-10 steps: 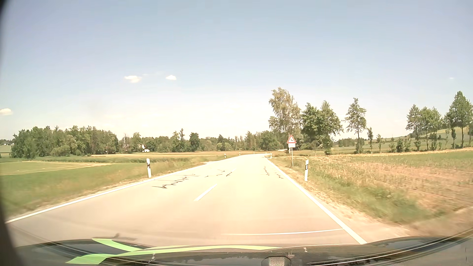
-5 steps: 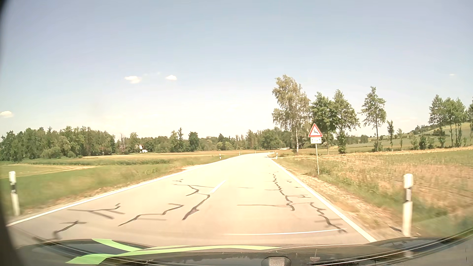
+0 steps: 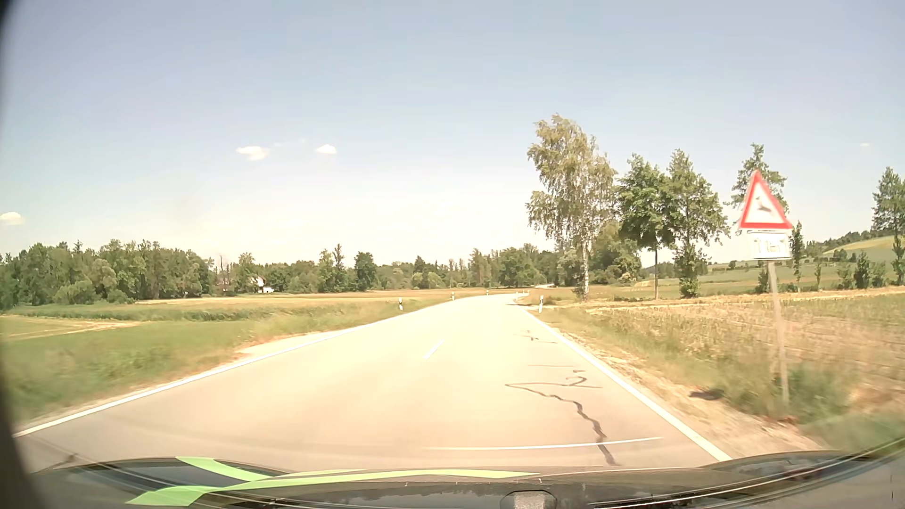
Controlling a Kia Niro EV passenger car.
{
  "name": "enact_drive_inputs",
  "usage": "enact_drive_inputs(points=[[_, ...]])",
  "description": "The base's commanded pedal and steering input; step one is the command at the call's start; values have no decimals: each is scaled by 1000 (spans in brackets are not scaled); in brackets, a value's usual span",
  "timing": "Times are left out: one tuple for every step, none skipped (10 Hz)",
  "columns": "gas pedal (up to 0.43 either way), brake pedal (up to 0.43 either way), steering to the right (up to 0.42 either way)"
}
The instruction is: Follow the waypoints while adhering to traffic rules and regulations
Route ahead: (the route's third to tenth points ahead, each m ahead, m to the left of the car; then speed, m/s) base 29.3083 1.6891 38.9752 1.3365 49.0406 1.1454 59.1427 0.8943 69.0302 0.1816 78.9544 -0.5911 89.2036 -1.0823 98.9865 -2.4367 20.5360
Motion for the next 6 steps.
enact_drive_inputs(points=[[260,0,4],[248,0,3],[220,0,2],[209,0,2],[209,0,1],[209,0,1]])
